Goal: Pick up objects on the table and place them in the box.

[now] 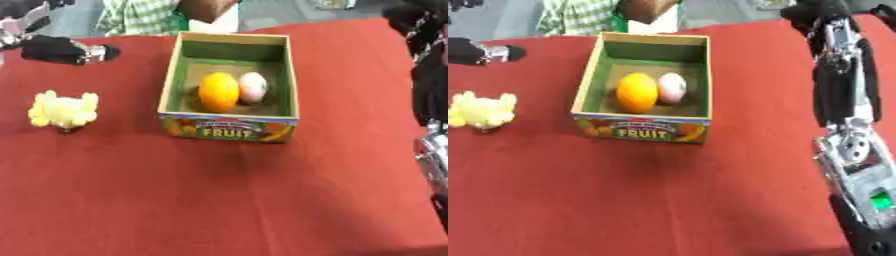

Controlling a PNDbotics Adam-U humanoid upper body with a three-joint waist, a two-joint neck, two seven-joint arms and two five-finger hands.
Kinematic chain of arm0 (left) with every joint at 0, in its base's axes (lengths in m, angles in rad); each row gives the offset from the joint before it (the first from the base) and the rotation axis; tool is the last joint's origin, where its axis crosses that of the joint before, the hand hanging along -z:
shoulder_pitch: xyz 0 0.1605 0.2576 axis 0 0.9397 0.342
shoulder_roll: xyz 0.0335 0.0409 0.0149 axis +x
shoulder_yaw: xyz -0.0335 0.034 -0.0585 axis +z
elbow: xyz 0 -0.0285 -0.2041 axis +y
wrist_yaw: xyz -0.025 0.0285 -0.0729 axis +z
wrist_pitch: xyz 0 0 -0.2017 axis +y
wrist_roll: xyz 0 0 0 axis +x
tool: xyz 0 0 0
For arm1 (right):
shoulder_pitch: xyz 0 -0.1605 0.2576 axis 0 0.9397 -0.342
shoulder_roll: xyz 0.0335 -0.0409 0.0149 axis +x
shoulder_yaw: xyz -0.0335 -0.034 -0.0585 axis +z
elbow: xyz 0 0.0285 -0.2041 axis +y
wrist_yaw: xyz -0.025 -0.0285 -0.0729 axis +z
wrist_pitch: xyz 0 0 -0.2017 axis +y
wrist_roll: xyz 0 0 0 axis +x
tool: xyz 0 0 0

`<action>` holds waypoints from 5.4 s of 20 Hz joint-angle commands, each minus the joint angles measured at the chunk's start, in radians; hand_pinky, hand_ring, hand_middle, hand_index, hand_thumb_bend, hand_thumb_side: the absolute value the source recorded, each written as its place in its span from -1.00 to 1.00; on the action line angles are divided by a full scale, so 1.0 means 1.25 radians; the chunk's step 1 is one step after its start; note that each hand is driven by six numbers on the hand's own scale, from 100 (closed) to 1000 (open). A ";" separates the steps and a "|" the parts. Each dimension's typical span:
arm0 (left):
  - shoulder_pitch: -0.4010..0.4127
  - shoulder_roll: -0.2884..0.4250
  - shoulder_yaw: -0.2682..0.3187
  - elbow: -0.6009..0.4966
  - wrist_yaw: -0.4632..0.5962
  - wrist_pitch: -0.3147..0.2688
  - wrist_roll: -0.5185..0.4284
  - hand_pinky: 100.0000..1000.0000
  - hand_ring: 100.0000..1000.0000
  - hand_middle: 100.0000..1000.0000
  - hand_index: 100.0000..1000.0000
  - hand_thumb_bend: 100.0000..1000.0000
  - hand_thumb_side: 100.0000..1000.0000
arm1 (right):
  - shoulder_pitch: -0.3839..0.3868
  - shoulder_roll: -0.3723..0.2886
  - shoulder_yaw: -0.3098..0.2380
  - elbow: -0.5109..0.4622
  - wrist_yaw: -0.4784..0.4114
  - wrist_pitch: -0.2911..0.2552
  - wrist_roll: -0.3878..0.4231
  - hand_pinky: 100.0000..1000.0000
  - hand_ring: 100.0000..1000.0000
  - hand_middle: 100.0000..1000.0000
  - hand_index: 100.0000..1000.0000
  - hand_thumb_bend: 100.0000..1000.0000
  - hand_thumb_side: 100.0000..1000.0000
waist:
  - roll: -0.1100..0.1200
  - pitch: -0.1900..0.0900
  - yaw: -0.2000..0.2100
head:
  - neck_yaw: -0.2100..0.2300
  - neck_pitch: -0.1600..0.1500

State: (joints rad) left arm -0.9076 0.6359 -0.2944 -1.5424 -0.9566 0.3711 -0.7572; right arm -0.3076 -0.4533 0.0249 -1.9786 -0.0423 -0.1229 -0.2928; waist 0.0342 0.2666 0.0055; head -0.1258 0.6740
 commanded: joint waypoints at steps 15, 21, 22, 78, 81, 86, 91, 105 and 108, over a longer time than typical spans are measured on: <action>0.078 0.103 -0.004 -0.055 0.083 -0.016 -0.089 0.49 0.91 0.85 1.00 0.59 0.63 | -0.003 -0.016 -0.010 -0.017 0.013 0.001 -0.011 0.78 0.56 0.23 0.58 -1.00 1.00 | -0.011 -0.005 -0.008 | -0.020 -0.006; 0.096 0.102 -0.014 -0.006 0.065 -0.020 -0.098 0.46 0.90 0.85 1.00 0.50 0.49 | -0.003 -0.013 -0.009 -0.017 0.013 0.001 -0.010 0.78 0.56 0.23 0.58 -1.00 1.00 | -0.012 -0.002 -0.010 | -0.016 -0.010; 0.097 0.100 -0.017 0.003 0.061 -0.022 -0.097 0.46 0.90 0.85 1.00 0.45 0.43 | -0.004 -0.013 -0.009 -0.017 0.013 0.001 -0.010 0.78 0.56 0.23 0.58 -1.00 1.00 | -0.013 -0.001 -0.011 | -0.016 -0.011; -0.025 -0.023 0.051 0.140 -0.262 0.044 0.423 -0.97 -0.66 -0.78 -0.56 -1.00 -0.70 | -0.002 -0.002 -0.005 -0.017 0.008 0.007 -0.002 0.79 0.56 0.23 0.59 -1.00 1.00 | -0.017 -0.011 -0.020 | 0.028 -0.010; -0.062 -0.051 0.039 0.078 -0.300 0.050 0.462 -0.97 -0.71 -0.80 -0.59 -1.00 -0.70 | -0.003 -0.004 -0.006 -0.017 0.007 0.008 -0.003 0.79 0.56 0.23 0.59 -1.00 1.00 | -0.014 -0.010 -0.016 | 0.033 -0.013; -0.108 -0.124 0.022 0.005 -0.296 0.057 0.519 -0.98 -0.72 -0.80 -0.66 -1.00 -0.70 | -0.008 -0.006 -0.004 -0.017 0.004 0.007 -0.001 0.78 0.56 0.23 0.59 -1.00 1.00 | -0.010 -0.011 -0.019 | 0.043 -0.017; -0.159 -0.220 0.004 0.027 -0.280 0.040 0.559 -0.98 -0.74 -0.82 -0.70 -1.00 -0.69 | -0.020 -0.002 0.001 -0.017 -0.004 0.007 0.004 0.79 0.56 0.23 0.59 -1.00 1.00 | -0.005 -0.010 -0.029 | 0.054 -0.021; -0.187 -0.442 -0.067 0.191 -0.379 -0.063 0.661 -0.92 -0.65 -0.75 -0.60 -1.00 -0.75 | -0.092 0.045 0.033 -0.017 -0.055 0.007 0.045 0.79 0.56 0.22 0.59 -1.00 1.00 | -0.014 0.000 -0.088 | 0.140 -0.035; -0.178 -0.496 -0.064 0.247 -0.415 -0.084 0.680 -0.91 -0.60 -0.73 -0.57 -1.00 -0.72 | -0.096 0.051 0.035 -0.017 -0.062 0.009 0.051 0.79 0.56 0.22 0.59 -1.00 1.00 | -0.018 0.002 -0.093 | 0.146 -0.034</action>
State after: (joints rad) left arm -1.1151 0.0384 -0.3788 -1.2464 -1.4546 0.2786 0.0821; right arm -0.4139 -0.3811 0.0693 -1.9786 -0.1093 -0.1110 -0.2345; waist 0.0165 0.2854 -0.1097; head 0.0510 0.6404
